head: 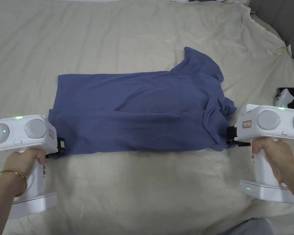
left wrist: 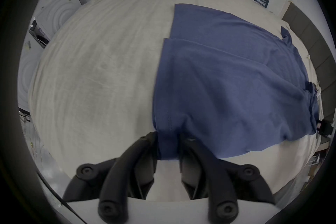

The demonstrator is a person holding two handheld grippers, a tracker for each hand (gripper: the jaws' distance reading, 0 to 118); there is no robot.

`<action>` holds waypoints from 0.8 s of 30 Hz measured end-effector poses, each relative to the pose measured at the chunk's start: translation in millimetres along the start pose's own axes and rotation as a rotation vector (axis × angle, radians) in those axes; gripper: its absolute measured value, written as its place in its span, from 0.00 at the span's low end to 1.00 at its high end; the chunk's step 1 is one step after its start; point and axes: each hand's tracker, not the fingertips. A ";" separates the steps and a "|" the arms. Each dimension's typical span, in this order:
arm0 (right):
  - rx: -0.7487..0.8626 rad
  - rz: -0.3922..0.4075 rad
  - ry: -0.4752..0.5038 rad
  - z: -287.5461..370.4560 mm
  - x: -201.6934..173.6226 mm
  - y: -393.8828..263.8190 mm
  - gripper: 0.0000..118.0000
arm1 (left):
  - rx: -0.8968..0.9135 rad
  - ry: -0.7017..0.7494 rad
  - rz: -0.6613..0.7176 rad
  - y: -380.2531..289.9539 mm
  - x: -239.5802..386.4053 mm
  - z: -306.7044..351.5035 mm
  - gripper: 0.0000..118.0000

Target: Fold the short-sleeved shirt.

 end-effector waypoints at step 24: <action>0.094 0.058 0.082 106.1 52.4 -13.0 0.01 | 0.207 -0.062 -0.082 -22.9 -56.1 126.6 0.01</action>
